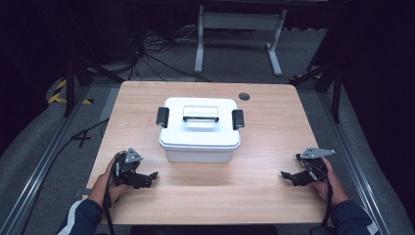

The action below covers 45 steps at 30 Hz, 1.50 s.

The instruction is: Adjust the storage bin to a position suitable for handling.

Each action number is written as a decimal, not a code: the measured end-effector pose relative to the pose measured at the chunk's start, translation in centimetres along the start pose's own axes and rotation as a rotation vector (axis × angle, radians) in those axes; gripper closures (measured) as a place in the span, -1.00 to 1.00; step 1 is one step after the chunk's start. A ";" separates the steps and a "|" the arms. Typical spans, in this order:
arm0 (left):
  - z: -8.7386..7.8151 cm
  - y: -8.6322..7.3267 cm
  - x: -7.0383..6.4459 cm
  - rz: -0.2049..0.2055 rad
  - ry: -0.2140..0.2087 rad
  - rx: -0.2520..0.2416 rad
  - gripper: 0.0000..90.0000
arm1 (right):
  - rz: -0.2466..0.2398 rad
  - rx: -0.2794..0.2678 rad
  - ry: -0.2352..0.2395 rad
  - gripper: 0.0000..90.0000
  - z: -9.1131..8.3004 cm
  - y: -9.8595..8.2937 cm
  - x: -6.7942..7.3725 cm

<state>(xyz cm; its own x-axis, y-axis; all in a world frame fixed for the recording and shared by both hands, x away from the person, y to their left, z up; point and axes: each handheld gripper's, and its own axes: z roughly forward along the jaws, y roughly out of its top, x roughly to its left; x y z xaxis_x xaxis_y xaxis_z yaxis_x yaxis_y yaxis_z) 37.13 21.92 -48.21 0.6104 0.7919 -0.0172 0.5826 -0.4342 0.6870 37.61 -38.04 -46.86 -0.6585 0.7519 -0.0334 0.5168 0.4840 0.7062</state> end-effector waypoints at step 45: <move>-1.1 -1.3 1.8 0.080 -0.083 0.001 -1.00 | -0.262 0.012 0.009 -0.27 -3.6 10.7 0.8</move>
<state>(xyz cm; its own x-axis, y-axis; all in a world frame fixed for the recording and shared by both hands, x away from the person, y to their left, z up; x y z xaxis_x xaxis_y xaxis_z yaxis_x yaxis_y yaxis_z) 36.87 24.45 -48.33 0.6975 0.7162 -0.0228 0.5308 -0.4950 0.6879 40.63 -33.89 -36.83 -0.7757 0.5960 -0.2077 0.3344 0.6672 0.6656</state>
